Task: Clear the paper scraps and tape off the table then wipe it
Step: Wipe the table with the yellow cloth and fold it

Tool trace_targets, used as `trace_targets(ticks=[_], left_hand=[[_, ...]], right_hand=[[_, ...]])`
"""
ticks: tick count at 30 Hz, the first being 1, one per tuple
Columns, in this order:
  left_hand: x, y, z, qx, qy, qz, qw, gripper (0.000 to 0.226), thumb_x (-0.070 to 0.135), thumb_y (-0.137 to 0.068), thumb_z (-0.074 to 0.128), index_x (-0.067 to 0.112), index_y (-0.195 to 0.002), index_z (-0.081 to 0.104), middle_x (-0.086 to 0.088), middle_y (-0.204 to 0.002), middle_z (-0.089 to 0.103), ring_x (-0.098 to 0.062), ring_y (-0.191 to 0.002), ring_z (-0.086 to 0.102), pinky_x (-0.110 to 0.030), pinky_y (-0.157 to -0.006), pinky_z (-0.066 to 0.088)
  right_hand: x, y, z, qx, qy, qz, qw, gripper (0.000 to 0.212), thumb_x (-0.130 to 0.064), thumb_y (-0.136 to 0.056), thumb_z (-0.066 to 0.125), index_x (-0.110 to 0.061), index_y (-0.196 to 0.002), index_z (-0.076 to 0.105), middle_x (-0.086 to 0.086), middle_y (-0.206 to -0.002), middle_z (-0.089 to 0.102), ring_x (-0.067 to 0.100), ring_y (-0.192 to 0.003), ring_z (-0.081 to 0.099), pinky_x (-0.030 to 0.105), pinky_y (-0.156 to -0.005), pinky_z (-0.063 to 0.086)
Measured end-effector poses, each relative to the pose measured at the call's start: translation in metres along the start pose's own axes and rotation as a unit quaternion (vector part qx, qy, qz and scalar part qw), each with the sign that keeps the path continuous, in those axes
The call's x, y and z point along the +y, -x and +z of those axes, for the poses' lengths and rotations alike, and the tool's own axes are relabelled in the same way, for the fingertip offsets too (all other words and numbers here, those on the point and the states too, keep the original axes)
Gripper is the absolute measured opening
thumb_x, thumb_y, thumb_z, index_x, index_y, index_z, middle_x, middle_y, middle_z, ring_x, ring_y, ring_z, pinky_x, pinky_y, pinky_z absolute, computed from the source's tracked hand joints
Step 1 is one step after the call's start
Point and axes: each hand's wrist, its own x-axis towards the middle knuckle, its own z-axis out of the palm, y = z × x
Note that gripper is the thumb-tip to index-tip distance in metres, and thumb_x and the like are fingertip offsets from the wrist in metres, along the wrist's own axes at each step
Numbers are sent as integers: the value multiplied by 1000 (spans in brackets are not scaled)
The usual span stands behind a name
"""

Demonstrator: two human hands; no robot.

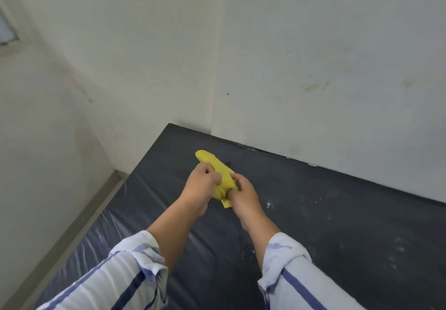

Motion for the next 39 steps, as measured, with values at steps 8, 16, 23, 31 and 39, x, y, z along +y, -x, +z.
trace_targets(ticks=[8, 16, 23, 31, 39], left_hand=[[-34, 120, 98, -53, 17, -6, 998, 33, -6, -67, 41, 23, -78, 52, -9, -94, 52, -29, -88, 47, -38, -68, 40], [-84, 241, 197, -150, -143, 52, 977, 55, -10, -73, 36, 35, -94, 61, 0, -97, 54, -17, -76, 49, -24, -57, 41], [-160, 273, 211, -173, -436, 90, 879, 57, -3, -75, 40, 33, -117, 56, 3, -123, 46, -17, -105, 49, -22, -75, 45], [-202, 299, 256, -49, -644, 173, 744, 60, 44, -91, 39, 34, -145, 16, -1, -157, -18, -27, -143, -19, -48, -115, -6], [-238, 276, 256, -66, -729, 134, 668, 70, 76, -81, 16, 50, -143, -5, 3, -157, -18, -36, -141, -21, -69, -103, -8]], right_hand=[[34, 108, -140, -6, -474, 111, 874, 31, -11, -86, 43, -7, -114, 57, 19, -102, 63, 34, -87, 61, 42, -75, 49], [89, 213, -266, 141, -84, -59, 985, 38, 8, -74, 53, -23, -93, 63, 1, -117, 57, 18, -104, 54, 33, -88, 46], [183, 263, -285, 118, 147, -102, 977, 41, 10, -73, 49, -18, -100, 61, -4, -120, 42, 7, -111, 44, 0, -82, 27], [234, 258, -298, 176, 339, -101, 919, 37, 2, -78, 54, -9, -112, 63, 13, -132, 53, 36, -123, 47, 45, -97, 39], [252, 244, -293, 133, 476, -131, 859, 50, -12, -84, 46, -11, -134, 46, 10, -145, 40, 29, -137, 32, 44, -110, 21]])
